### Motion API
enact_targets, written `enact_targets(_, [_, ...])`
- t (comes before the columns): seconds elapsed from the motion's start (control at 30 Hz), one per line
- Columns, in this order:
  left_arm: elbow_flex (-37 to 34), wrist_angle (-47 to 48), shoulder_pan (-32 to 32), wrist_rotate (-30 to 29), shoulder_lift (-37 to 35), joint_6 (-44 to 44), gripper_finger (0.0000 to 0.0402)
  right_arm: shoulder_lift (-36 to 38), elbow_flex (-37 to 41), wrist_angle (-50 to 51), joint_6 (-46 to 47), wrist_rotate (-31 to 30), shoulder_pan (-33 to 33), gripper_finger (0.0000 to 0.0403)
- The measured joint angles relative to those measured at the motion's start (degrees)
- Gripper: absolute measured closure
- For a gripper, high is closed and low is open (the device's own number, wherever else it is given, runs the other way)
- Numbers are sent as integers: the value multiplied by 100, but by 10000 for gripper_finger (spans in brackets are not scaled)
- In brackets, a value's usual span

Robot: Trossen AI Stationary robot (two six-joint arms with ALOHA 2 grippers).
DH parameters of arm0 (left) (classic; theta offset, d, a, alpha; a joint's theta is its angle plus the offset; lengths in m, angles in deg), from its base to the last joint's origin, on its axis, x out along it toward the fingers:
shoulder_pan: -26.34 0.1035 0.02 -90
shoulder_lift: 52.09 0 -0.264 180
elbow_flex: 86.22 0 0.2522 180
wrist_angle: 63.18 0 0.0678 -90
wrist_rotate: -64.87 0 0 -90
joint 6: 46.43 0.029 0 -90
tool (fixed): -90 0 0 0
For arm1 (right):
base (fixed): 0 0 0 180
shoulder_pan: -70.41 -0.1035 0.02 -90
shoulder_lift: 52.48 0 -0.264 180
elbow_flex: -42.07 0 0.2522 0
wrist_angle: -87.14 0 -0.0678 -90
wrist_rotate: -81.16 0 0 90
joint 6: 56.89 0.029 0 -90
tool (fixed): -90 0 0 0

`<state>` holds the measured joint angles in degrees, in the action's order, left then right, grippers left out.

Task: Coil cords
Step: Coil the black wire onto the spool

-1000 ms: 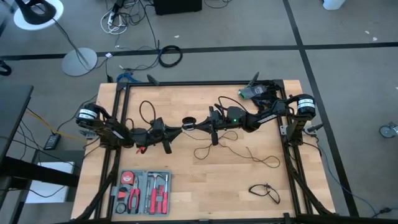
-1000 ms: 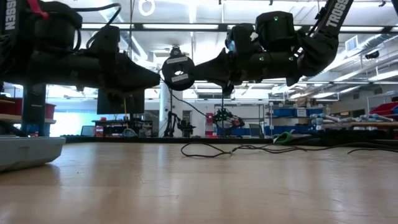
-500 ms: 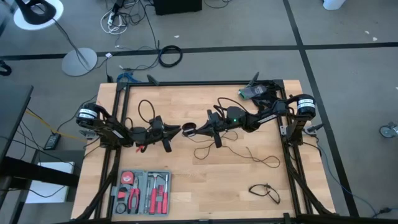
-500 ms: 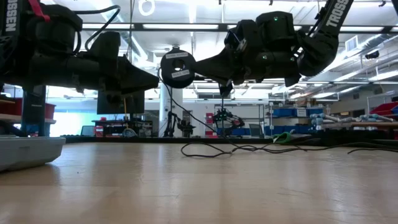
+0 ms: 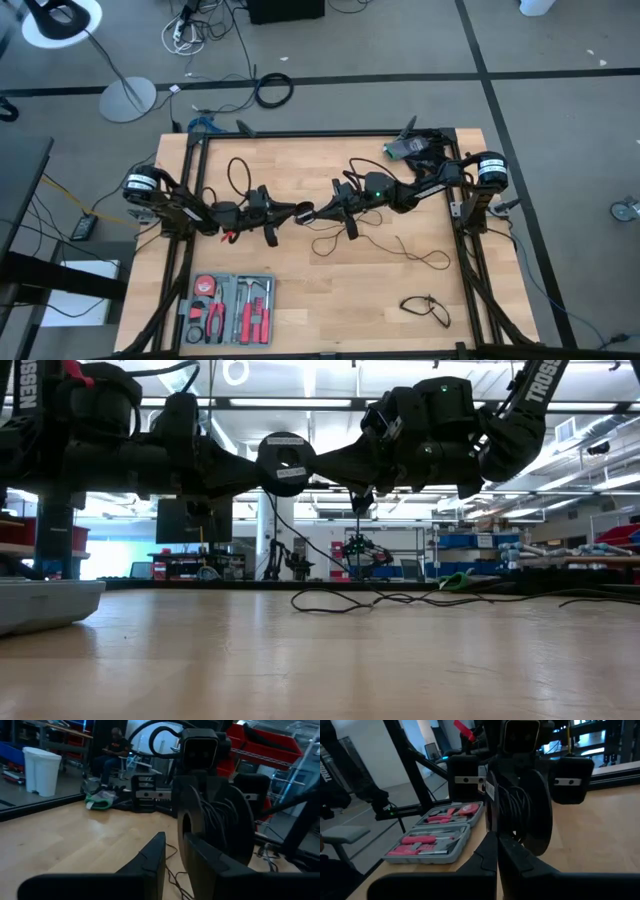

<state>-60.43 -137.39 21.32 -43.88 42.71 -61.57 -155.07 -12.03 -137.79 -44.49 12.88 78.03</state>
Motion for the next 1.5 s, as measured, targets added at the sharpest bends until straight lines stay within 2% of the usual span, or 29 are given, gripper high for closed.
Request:
enact_targets(0.27, [-116,-4,48,55,0,-9,327,0,0,62,93,-31,35,403])
enact_targets(0.47, [-527,-141,51,-566,-81,-22,327,0,0,65,97,-118,44,403])
enact_targets(0.53, [-644,-184,51,-583,-174,-147,327,0,0,69,97,-138,45,403])
enact_targets(0.8, [-373,-178,51,45,-323,118,327,-2,0,176,84,-131,74,403])
enact_targets(1.2, [-1,567,51,199,-313,156,328,-2,2,153,64,-60,73,403])
enact_targets(1.5, [120,692,51,378,-310,143,328,-2,2,117,72,83,68,403])
